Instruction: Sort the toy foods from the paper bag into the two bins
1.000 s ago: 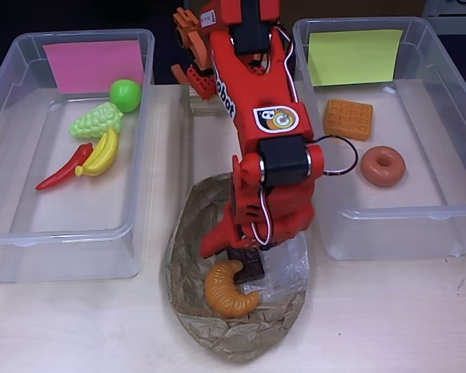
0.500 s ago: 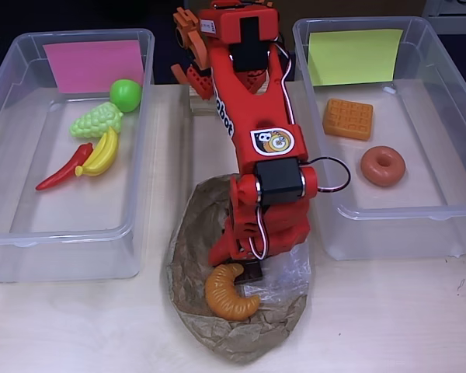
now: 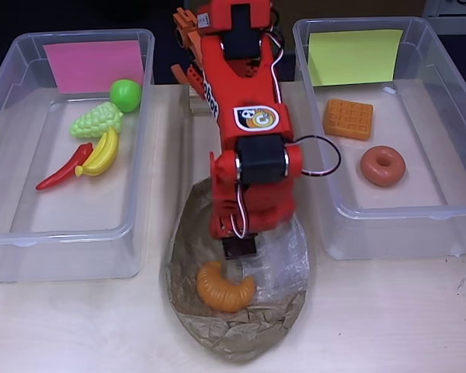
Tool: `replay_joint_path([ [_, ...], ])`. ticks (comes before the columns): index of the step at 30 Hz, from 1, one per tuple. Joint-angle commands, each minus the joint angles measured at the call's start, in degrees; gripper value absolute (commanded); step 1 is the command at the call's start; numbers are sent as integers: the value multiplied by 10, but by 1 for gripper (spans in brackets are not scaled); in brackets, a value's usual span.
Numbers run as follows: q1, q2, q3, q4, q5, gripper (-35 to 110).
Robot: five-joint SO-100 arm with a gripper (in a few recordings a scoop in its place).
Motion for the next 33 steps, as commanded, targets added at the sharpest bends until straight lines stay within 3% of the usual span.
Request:
replay_joint_path([
  [1,1,136,59,11,-17,6],
  [8,-35,383,173,-14,-43,6],
  [11,-90,490,220,-4,9,6],
  [16,-242,650,332,-7,219,5],
  [20,-388,711,429,-69,422,5],
  [25,-508,680,484,-172,570,5],
  [33,-651,591,511,-250,831,5],
])
